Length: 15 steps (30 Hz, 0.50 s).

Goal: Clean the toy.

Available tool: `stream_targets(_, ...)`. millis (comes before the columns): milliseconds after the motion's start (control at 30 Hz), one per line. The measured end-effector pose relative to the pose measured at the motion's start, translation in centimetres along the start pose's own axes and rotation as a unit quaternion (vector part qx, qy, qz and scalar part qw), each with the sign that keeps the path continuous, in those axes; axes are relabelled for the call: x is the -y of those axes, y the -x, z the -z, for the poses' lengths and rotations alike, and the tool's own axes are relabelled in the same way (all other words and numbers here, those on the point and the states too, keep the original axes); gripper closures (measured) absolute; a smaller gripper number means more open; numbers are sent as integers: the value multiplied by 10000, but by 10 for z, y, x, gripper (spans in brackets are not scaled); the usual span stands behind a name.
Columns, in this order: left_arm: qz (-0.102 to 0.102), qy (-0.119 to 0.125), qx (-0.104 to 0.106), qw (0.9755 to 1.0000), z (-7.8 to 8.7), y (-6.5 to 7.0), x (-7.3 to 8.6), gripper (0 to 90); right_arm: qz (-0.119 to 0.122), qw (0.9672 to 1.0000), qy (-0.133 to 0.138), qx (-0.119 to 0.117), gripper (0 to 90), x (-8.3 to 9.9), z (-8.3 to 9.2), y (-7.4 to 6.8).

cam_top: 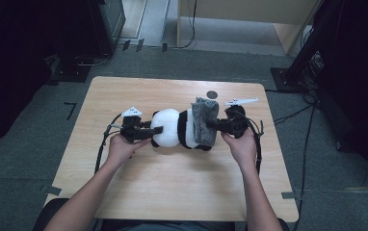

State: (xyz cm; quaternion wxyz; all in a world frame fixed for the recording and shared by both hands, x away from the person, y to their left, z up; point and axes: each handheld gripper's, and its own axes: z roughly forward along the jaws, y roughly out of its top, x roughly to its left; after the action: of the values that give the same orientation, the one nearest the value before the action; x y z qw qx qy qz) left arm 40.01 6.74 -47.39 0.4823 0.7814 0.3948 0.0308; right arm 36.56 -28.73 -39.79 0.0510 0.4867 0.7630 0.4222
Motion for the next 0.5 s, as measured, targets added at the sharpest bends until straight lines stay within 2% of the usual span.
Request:
stream_targets(167,43,-9,16,10000,0,-1,0,445,-39,9991,177,-383,781,-4,7,-5)
stream_targets(200,49,-4,13,10000,0,-1,0,445,-3,9984,242,-517,782,-6,8,-9)
stream_targets(367,69,38,-15,10000,0,0,0,445,269,9954,323,-860,782,-18,6,-34)
stream_targets(500,55,46,-34,10000,-1,1,0,445,519,9934,234,-1000,781,-25,-5,-52)
